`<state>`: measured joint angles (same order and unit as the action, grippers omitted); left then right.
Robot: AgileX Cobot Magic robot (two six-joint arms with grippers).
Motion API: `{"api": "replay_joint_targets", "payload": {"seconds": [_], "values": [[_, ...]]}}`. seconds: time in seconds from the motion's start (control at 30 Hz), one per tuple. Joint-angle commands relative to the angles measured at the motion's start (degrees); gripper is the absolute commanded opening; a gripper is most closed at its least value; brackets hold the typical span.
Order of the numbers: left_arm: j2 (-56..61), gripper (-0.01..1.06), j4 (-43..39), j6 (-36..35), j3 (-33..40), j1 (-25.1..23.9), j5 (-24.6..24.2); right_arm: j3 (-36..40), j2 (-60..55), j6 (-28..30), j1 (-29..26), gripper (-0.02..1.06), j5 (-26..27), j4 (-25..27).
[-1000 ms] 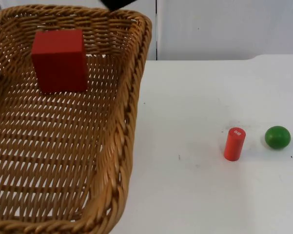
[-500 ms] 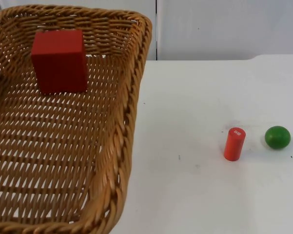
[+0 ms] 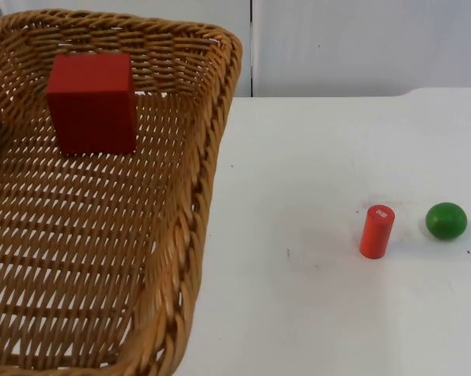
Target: Pick up the basket with the left hand and place the object to the left of the red cylinder into the basket with the right hand.
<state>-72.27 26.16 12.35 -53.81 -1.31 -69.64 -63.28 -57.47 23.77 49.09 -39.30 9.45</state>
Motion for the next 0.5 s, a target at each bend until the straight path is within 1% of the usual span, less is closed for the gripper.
{"api": "replay_joint_targets", "payload": {"seconds": [0.0, 0.07, 0.23, 0.47], "values": [[0.24, 0.0, 1.74, 0.36, -0.07, 0.1, 0.09, 0.54, 0.72, -0.4, 0.01, 0.85, 0.18, -0.41], [0.24, 0.0, 1.74, 0.59, -0.07, 0.1, 0.08, 0.54, 0.78, -0.52, 0.01, 0.85, 0.03, -0.3], [0.24, 0.0, 1.74, 0.84, -0.07, 0.1, -0.03, 0.54, 0.78, -3.25, 0.01, 0.85, 0.03, -0.3], [0.24, 0.0, 1.6, 0.93, -0.07, 0.1, 0.54, 0.54, 0.78, -3.23, 0.01, 0.85, -1.06, -0.41]]}}
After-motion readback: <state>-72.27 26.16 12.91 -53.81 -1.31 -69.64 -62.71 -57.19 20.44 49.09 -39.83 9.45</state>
